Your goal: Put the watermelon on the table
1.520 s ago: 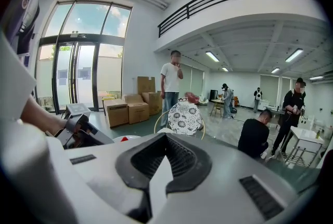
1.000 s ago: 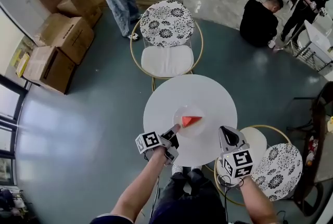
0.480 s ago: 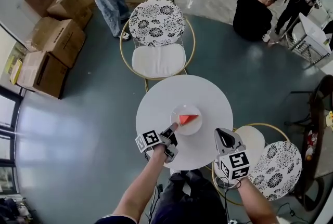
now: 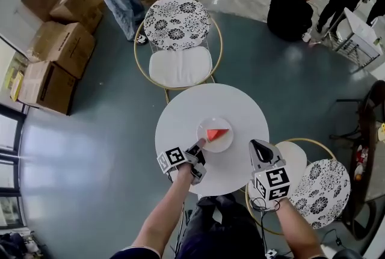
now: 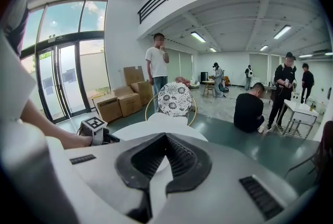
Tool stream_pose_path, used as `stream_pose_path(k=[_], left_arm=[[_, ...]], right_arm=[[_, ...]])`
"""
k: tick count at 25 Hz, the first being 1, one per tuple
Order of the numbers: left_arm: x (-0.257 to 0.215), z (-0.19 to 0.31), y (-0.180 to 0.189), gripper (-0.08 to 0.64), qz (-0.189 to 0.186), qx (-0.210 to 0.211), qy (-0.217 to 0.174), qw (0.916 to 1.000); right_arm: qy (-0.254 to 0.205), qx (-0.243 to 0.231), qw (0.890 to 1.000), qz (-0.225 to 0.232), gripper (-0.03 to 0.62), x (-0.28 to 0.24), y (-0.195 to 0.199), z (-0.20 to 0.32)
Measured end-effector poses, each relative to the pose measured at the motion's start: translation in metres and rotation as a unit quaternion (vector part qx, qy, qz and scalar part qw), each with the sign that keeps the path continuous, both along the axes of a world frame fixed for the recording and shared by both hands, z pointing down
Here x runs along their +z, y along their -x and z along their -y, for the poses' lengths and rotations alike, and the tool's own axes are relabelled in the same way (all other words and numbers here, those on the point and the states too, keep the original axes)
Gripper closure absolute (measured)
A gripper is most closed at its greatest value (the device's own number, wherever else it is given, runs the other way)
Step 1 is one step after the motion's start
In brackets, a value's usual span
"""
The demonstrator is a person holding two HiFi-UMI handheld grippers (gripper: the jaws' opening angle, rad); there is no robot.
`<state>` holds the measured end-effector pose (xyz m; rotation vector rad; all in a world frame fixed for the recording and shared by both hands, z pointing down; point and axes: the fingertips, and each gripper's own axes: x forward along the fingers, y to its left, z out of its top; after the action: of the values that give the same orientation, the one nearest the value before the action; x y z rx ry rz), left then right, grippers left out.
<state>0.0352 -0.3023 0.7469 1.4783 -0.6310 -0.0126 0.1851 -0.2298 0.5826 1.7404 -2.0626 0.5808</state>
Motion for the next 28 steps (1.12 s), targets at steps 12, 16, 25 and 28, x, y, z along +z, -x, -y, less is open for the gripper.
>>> stream_pose_path(k=[12,16,25,28], left_arm=[[0.011,0.003,0.002,0.545,0.042,0.014,0.0,0.999],[0.014,0.002,0.002,0.543,0.087,0.037,-0.008,0.9955],[0.015,0.003,0.005,0.511,0.193,0.083,-0.038,0.9769],[0.016,0.004,0.007,0.501,0.226,0.094,-0.048,0.9685]], right_arm=[[-0.001,0.003,1.0,0.001,0.588,0.002,-0.001,0.013],[0.001,0.0,1.0,0.0,0.588,0.002,0.002,0.014],[0.002,0.002,1.0,0.001,0.588,0.001,0.005,0.01],[0.001,0.003,1.0,0.001,0.588,0.0,0.006,0.009]])
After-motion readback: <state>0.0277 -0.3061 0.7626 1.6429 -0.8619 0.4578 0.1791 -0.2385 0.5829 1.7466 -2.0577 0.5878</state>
